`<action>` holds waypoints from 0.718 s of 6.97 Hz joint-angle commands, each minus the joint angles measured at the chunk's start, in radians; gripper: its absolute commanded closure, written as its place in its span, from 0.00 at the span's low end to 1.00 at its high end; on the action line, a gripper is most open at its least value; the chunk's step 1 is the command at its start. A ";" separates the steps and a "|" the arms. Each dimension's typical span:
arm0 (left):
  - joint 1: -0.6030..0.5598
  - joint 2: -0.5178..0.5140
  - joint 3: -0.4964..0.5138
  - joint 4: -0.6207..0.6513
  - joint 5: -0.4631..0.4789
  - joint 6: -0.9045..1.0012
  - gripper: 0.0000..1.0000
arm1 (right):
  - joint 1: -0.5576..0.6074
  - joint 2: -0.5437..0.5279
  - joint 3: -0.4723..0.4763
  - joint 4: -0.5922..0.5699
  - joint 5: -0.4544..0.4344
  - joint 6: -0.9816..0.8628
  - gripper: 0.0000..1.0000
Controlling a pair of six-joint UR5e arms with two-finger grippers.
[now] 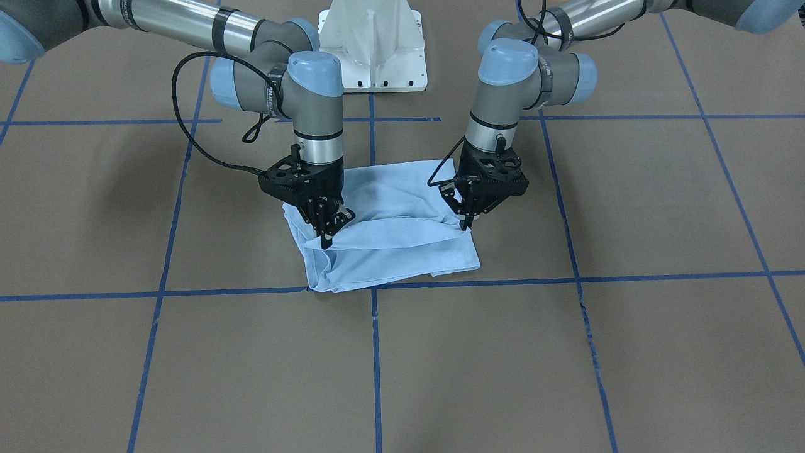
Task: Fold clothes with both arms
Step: 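Lay the held edge onto the far edge and open both grippers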
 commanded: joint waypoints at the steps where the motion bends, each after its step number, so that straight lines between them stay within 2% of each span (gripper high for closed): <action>1: -0.002 0.000 0.003 -0.015 -0.003 0.000 0.77 | 0.013 0.003 -0.010 0.001 0.002 -0.052 0.57; 2: -0.005 0.002 -0.005 -0.024 -0.003 0.082 0.01 | 0.017 0.012 -0.008 0.003 0.000 -0.135 0.01; 4: -0.044 0.011 -0.008 -0.093 -0.096 0.157 0.00 | 0.036 0.015 0.029 0.003 0.107 -0.382 0.00; 5: -0.048 0.011 -0.008 -0.093 -0.098 0.157 0.00 | 0.001 0.009 0.038 0.001 0.097 -0.443 0.00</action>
